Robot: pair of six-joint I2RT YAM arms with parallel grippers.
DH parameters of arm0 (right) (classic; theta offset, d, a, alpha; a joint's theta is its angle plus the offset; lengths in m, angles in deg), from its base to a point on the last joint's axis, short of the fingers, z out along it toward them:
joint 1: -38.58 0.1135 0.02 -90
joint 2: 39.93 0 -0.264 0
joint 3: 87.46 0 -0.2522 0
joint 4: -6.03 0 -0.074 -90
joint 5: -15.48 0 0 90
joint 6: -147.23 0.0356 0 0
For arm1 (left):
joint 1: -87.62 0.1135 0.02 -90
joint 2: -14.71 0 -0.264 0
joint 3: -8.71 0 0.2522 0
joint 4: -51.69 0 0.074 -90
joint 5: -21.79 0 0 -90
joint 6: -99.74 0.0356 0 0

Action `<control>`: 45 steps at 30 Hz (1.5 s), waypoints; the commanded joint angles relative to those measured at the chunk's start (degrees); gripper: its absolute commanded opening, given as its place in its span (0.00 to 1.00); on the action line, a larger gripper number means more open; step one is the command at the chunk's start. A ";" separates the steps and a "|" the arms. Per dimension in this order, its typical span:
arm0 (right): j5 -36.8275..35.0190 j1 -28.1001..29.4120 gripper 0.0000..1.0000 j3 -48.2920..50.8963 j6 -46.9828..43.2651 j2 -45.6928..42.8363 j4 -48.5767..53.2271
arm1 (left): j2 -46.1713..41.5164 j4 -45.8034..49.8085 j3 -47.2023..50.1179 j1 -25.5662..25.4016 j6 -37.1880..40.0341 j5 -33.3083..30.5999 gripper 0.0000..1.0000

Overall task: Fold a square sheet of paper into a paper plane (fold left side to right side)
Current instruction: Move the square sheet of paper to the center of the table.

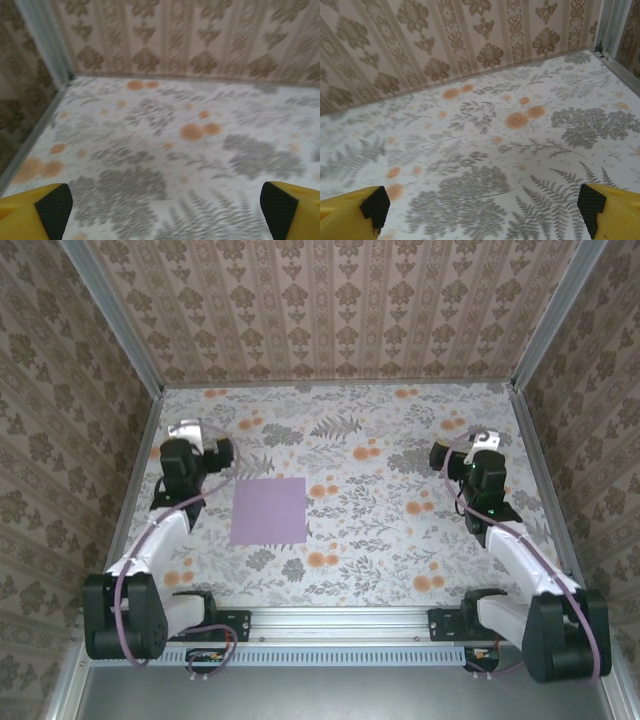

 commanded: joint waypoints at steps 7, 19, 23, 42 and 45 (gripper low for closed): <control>3.43 9.57 1.00 -6.22 15.75 -10.78 36.13 | 5.05 41.72 -14.29 -21.76 -10.31 -0.04 0.90; 1.91 17.83 1.00 -3.80 20.45 -15.84 39.23 | 15.41 45.37 -11.66 -29.50 -15.47 -0.88 0.55; 1.58 18.39 1.00 -4.53 20.28 -13.94 38.48 | 20.48 44.66 -12.66 -27.51 -14.45 0.55 0.45; -0.19 20.00 1.00 -5.69 19.50 -10.55 37.01 | 34.97 42.73 -18.41 -28.92 -12.89 3.92 0.28; -0.33 20.00 1.00 -5.69 19.47 -10.50 36.99 | 36.81 42.72 -20.58 -30.84 -13.61 4.57 0.27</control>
